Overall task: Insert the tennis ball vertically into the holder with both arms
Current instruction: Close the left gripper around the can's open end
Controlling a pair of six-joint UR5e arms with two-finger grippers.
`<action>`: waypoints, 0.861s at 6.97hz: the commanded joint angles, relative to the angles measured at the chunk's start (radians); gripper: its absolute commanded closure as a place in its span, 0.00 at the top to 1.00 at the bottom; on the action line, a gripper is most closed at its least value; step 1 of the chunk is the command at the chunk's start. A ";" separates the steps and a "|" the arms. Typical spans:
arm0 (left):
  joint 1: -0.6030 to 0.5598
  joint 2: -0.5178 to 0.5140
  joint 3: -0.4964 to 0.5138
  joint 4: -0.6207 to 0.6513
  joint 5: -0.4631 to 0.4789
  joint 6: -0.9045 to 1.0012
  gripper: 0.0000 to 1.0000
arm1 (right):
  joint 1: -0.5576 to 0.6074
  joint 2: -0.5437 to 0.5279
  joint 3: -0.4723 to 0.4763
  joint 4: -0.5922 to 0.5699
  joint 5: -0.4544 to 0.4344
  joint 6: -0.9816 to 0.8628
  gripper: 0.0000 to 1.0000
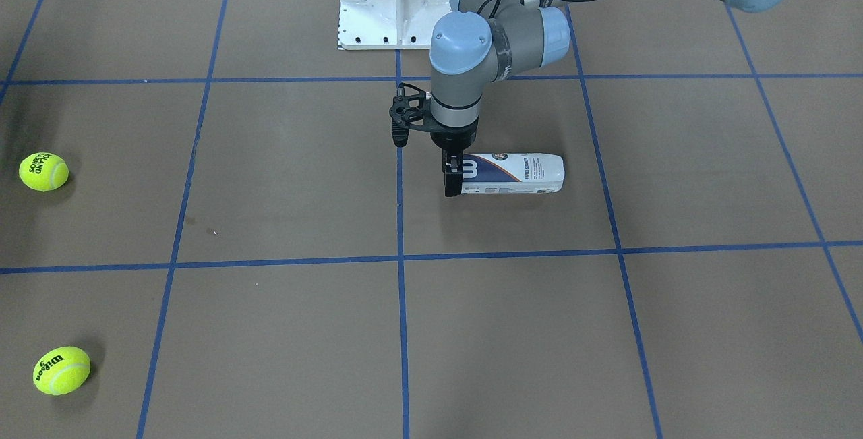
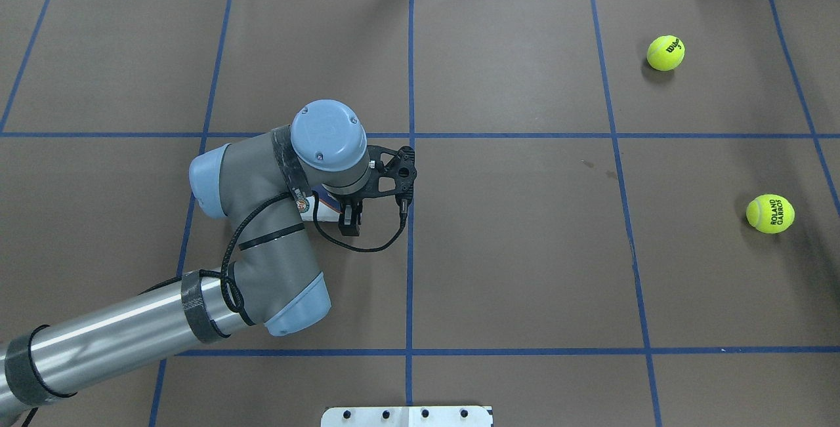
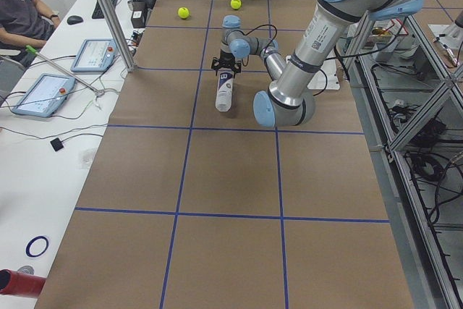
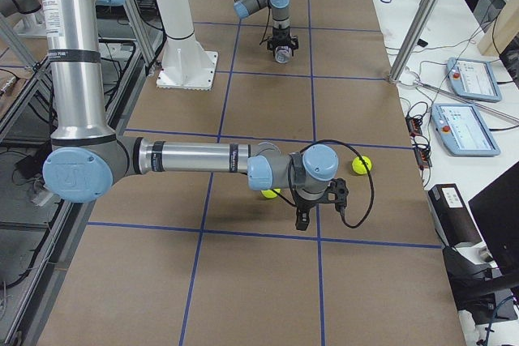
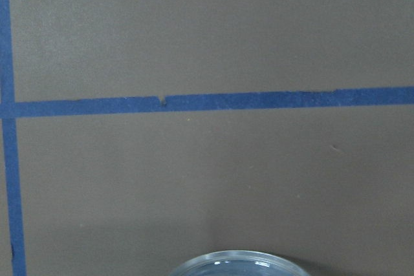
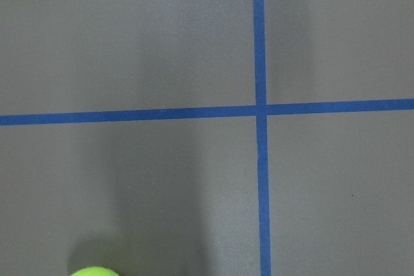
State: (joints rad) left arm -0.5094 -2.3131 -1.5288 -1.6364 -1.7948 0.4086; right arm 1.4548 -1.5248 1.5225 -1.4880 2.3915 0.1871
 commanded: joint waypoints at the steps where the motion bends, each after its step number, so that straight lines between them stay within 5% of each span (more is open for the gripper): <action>1: 0.002 0.003 0.001 -0.003 0.000 0.004 0.99 | -0.001 0.000 0.001 0.000 0.000 0.000 0.99; 6: 0.003 0.003 0.015 -0.003 -0.002 -0.007 0.99 | -0.002 0.000 -0.001 0.000 0.002 0.000 0.99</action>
State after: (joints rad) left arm -0.5072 -2.3094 -1.5228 -1.6391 -1.7959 0.4030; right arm 1.4537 -1.5248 1.5217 -1.4880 2.3930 0.1871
